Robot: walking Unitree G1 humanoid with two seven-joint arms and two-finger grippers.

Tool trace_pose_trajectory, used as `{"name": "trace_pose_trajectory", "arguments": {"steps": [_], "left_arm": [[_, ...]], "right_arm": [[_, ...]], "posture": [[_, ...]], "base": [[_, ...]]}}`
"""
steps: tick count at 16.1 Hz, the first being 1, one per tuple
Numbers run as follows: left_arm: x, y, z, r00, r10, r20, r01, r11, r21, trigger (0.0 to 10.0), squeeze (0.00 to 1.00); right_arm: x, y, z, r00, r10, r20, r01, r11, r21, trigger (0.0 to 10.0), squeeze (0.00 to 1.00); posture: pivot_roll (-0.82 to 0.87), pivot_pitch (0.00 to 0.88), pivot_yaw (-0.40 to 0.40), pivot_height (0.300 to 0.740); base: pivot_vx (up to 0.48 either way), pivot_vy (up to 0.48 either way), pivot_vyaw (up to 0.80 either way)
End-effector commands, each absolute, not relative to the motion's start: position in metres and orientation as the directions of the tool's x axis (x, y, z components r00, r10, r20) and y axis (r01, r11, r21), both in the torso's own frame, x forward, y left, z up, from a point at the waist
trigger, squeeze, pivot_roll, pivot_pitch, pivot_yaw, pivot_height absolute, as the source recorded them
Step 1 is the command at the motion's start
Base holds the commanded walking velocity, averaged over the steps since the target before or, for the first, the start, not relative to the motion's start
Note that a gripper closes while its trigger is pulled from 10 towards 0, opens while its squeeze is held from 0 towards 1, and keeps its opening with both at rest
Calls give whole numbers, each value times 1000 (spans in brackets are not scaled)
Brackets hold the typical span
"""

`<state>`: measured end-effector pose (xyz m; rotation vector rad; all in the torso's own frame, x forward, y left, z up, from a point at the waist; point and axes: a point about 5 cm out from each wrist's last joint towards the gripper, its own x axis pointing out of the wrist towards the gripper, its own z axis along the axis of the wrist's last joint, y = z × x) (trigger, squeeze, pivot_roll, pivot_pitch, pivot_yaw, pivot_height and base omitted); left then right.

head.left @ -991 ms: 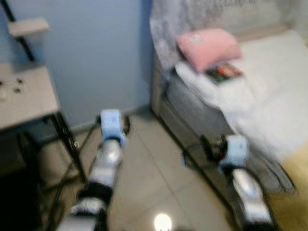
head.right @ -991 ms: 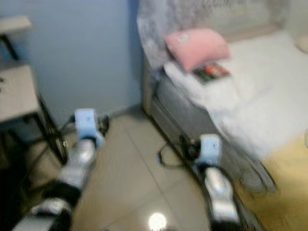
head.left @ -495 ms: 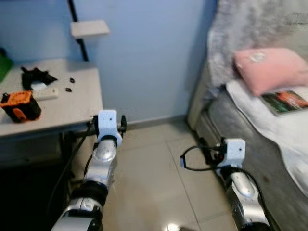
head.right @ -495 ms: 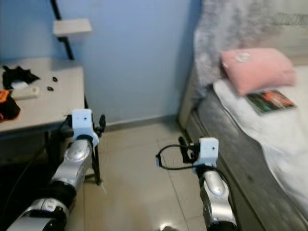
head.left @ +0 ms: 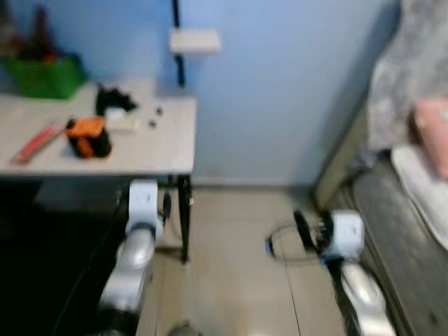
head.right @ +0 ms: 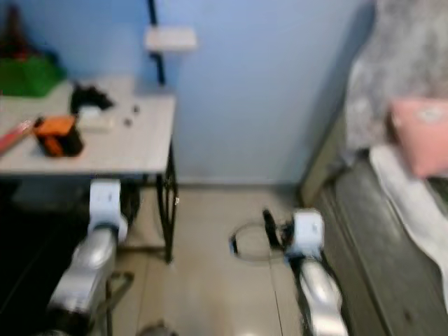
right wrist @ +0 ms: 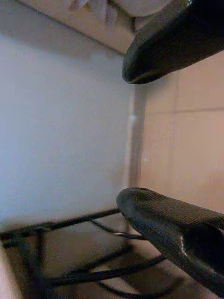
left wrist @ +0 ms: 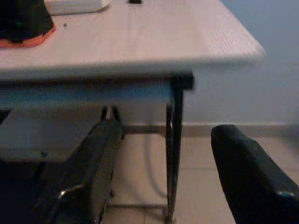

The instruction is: Clean up the room

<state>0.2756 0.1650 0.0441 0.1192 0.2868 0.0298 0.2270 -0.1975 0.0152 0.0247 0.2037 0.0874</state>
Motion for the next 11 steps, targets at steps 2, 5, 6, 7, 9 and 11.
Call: {"name": "trace_pose_trajectory", "arguments": {"steps": [2, 5, 6, 7, 9, 11], "left_arm": [[247, 132, 49, 930, -186, -317, 209, 977, 41, 10000, 0], [252, 120, 65, 965, -170, -198, 180, 983, 33, 10000, 0], [250, 121, 67, 967, -164, -193, 173, 984, 31, 10000, 0], [236, 135, 76, 969, -147, -199, 166, 983, 83, 10000, 0], [209, 157, 83, 970, -121, -213, 141, 987, 82, 10000, 0], [214, 155, 83, 974, -84, -212, 95, 995, 39, 10000, 0]], "right_arm": [[186, -218, 6, 950, 109, -291, -116, 993, -6, 10000, 0], [170, -229, 3, 951, 26, -308, -26, 1000, 4, 10000, 0], [170, -226, 5, 954, 26, -298, -24, 1000, 11, 10000, 0], [160, -221, 14, 962, 47, -270, -44, 999, 16, 10000, 0], [134, -220, 18, 951, 79, -300, -81, 997, 4, 10000, 0], [137, -217, 18, 945, 95, -312, -100, 995, -3, 10000, 0]], "posture": [[53, 0, -30, 740], [43, 0, -38, 740], [40, 0, -34, 740], [36, 0, -31, 740], [39, 0, -31, 740], [30, 0, -30, 740]], "base": [[0, 0, 0], [0, 0, 0], [0, 0, 0], [0, 0, 0], [0, 0, 0], [0, 0, 0]]}}
